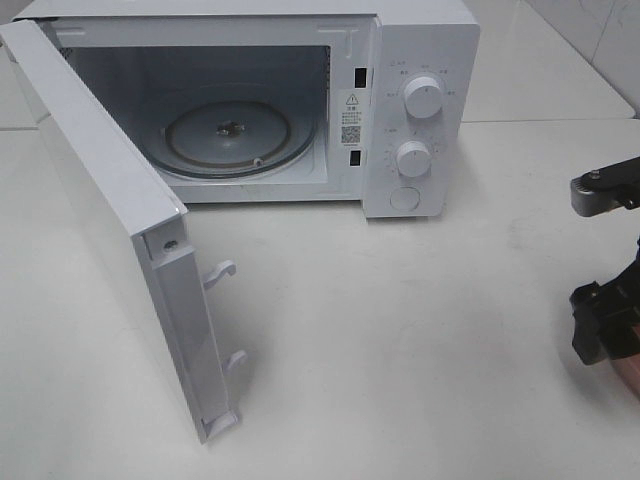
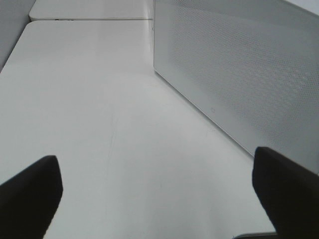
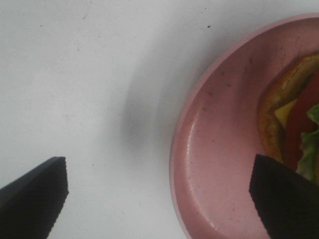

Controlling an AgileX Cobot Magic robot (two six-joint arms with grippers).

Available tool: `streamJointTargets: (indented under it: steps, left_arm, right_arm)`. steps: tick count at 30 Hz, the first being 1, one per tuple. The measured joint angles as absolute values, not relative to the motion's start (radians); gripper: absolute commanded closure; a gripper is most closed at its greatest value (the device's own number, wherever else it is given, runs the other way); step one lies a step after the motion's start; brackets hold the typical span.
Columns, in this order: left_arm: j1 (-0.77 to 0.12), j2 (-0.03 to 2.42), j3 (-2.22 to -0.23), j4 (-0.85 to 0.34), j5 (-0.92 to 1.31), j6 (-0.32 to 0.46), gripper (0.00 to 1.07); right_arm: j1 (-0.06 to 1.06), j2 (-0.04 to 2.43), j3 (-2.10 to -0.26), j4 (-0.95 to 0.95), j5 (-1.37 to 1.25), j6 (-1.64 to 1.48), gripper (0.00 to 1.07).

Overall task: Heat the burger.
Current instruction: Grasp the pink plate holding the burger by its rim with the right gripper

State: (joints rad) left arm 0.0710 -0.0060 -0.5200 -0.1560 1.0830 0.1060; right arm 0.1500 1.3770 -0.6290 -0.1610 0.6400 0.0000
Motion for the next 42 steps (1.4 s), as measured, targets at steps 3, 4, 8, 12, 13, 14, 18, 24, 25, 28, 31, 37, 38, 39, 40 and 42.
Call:
streamJointTargets:
  steps: [3, 4, 8, 12, 13, 14, 18, 24, 25, 28, 31, 37, 38, 39, 40, 42]
  left_arm:
    - [0.071, -0.006, -0.52, -0.156, 1.083, 0.106, 0.1]
    - [0.071, -0.006, -0.52, -0.156, 1.083, 0.106, 0.1]
    - [0.071, -0.006, -0.52, -0.156, 1.083, 0.106, 0.1]
    - [0.071, -0.006, -0.52, -0.156, 1.083, 0.106, 0.1]
    - [0.071, -0.006, -0.52, -0.156, 1.083, 0.106, 0.1]
    - [0.071, -0.006, -0.52, -0.156, 1.083, 0.106, 0.1]
    - [0.071, -0.006, -0.52, -0.156, 1.083, 0.106, 0.1]
    - [0.071, -0.006, -0.52, -0.156, 1.083, 0.106, 0.1]
    - [0.071, -0.006, -0.52, -0.156, 1.083, 0.106, 0.1]
    - [0.071, -0.006, -0.52, -0.156, 1.083, 0.106, 0.1]
    - [0.071, -0.006, -0.52, -0.156, 1.083, 0.106, 0.1]
    - [0.071, -0.006, -0.52, -0.156, 1.083, 0.106, 0.1]
    - [0.071, -0.006, -0.52, -0.156, 1.083, 0.106, 0.1]
    - [0.071, -0.006, -0.52, -0.156, 1.083, 0.106, 0.1]
    - [0.071, -0.006, -0.52, -0.156, 1.083, 0.106, 0.1]
    - [0.071, -0.006, -0.52, -0.156, 1.083, 0.106, 0.1]
  right_arm:
    - [0.128, 1.377, -0.62, -0.161, 0.621, 0.0, 0.14]
    - [0.128, 1.377, -0.62, -0.161, 0.621, 0.0, 0.14]
    - [0.12, 1.386, -0.601, -0.162, 0.597, 0.0, 0.16]
    - [0.12, 1.44, -0.592, -0.162, 0.58, 0.008, 0.17]
    - [0.12, 1.455, -0.591, -0.162, 0.577, 0.009, 0.17]
    - [0.12, 1.483, -0.589, -0.17, 0.567, 0.013, 0.18]
    - [0.12, 1.527, -0.589, -0.185, 0.553, 0.028, 0.18]
    - [0.12, 1.592, -0.589, -0.232, 0.522, 0.074, 0.18]
    - [0.12, 1.601, -0.589, -0.238, 0.514, 0.079, 0.18]
    - [0.116, 1.637, -0.589, -0.251, 0.486, 0.087, 0.19]
    - [0.104, 1.66, -0.59, -0.253, 0.468, 0.088, 0.2]
    - [0.097, 1.672, -0.59, -0.254, 0.461, 0.088, 0.22]
    - [0.097, 1.675, -0.591, -0.254, 0.461, 0.088, 0.24]
    - [0.097, 1.68, -0.592, -0.249, 0.461, 0.088, 0.3]
    - [0.097, 1.68, -0.592, -0.249, 0.461, 0.088, 0.3]
    - [0.097, 1.684, -0.594, -0.233, 0.463, 0.092, 0.45]
